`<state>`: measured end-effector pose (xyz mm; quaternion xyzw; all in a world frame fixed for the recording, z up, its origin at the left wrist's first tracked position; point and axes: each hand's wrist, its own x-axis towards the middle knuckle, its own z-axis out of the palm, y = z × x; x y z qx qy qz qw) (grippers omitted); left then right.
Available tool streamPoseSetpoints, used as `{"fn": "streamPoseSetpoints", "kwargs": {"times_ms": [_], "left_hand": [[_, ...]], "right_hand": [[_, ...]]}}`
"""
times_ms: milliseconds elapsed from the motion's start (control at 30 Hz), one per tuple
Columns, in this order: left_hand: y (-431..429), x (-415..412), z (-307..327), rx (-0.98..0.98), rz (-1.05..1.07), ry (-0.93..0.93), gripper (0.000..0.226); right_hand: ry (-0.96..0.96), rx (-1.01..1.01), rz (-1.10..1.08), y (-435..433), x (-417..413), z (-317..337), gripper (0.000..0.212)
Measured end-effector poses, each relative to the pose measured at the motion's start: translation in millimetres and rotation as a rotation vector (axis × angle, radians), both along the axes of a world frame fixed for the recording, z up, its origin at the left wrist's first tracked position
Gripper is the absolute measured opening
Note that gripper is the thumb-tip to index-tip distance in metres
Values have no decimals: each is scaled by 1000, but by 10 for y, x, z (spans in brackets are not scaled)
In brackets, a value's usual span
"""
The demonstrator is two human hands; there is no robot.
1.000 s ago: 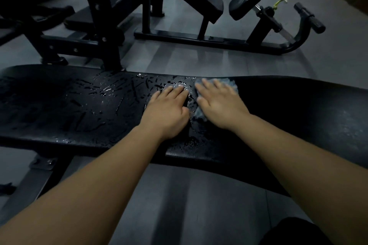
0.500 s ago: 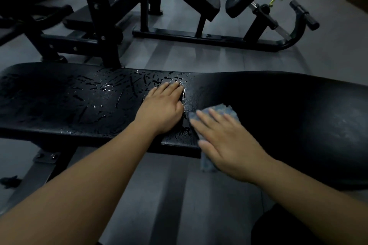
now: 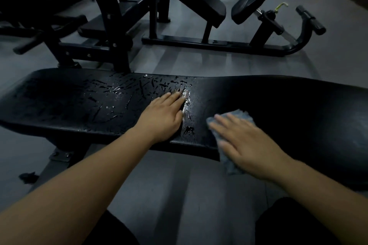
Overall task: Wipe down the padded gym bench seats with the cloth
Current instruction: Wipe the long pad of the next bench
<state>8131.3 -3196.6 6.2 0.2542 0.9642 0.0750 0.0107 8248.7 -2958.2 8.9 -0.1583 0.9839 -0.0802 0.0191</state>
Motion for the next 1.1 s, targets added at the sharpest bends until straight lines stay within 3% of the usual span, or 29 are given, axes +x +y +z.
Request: {"fn": "streamPoseSetpoints", "kwargs": {"times_ms": [133,333,433,533,733,933,1100], "left_hand": [[-9,156,-16,1,191,58,56],[17,168,-43,20,311,8,52],[38,181,-50,25,323,-1,52],[39,179,-41,22,314,-14,52],[-246,39,136,-105,100,60,63],[-572,-373,93,-73,-163,39,62],[-708,-501,3,-38,-258,7,60]], "right_hand": [[7,37,-233,-229,-525,-5,75],[22,43,134,-401,-114,-4,69],[11,44,67,-132,-236,-40,69],[11,27,-89,-390,-530,-64,66],[29,2,119,-643,-32,-23,67],[42,7,-283,-915,-678,15,69],[7,-2,-193,-1312,-271,15,67]]}}
